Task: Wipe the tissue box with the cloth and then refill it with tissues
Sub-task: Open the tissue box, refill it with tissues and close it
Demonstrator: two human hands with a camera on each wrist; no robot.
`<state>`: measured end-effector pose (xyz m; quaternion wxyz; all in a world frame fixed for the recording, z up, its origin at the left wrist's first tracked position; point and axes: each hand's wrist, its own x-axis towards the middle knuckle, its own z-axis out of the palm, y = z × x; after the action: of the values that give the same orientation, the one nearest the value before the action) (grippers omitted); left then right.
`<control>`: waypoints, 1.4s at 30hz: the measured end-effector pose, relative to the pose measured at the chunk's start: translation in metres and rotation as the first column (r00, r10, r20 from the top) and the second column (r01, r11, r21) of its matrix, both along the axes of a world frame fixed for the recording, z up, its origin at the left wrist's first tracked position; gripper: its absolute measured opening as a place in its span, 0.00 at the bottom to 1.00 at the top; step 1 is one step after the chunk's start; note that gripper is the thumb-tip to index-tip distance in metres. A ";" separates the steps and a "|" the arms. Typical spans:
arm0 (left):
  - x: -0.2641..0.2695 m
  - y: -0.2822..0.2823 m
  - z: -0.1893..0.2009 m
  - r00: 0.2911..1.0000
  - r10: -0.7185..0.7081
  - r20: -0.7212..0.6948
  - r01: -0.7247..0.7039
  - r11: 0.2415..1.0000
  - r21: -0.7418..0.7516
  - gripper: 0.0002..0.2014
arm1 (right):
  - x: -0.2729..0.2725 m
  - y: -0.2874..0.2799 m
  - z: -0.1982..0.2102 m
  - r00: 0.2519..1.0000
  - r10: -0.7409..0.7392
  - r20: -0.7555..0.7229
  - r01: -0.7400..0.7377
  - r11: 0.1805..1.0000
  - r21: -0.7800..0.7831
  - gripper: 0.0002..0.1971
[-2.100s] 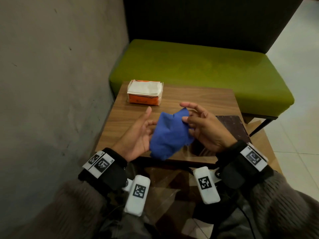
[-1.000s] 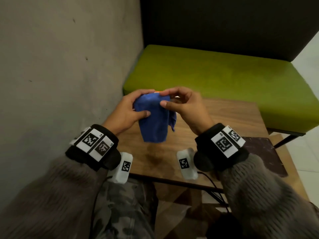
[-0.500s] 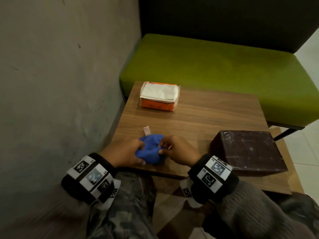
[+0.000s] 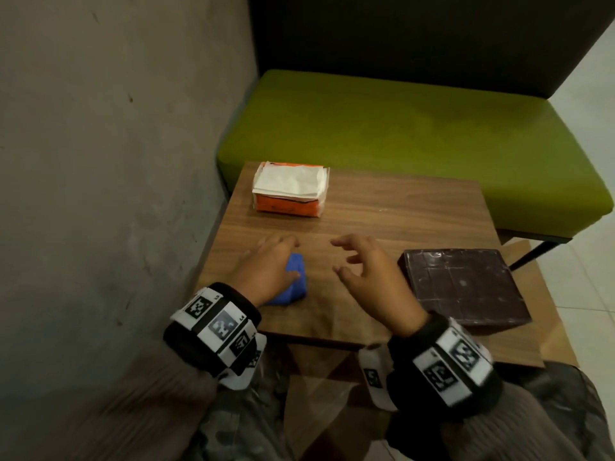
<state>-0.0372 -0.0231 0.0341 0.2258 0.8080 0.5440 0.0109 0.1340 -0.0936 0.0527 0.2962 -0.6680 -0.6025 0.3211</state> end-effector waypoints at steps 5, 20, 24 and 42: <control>0.064 -0.024 0.007 0.964 -0.064 0.257 0.101 0.985 -0.137 0.39 | 0.101 -0.033 0.014 0.933 -0.180 0.311 0.188 0.982 0.003 0.26; 0.156 -0.045 -0.012 0.932 -0.358 0.050 0.362 0.922 -0.135 0.68 | 0.179 -0.056 -0.007 0.817 0.287 0.501 -0.075 0.913 -0.401 0.60; 0.134 -0.038 -0.011 0.915 -0.402 0.021 0.401 0.904 -0.152 0.64 | 0.163 -0.054 -0.013 0.776 0.344 0.529 -0.146 0.914 -0.379 0.60; 0.106 -0.032 -0.009 0.903 -0.398 -0.164 0.385 0.917 -0.107 0.64 | 0.138 -0.027 -0.002 0.758 0.473 0.449 -0.258 0.849 -0.460 0.55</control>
<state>0.0683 -0.0552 0.0248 0.2018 0.8897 0.3890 -0.1282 0.2722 -0.1209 0.0505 -0.0899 -0.6410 -0.7102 0.2769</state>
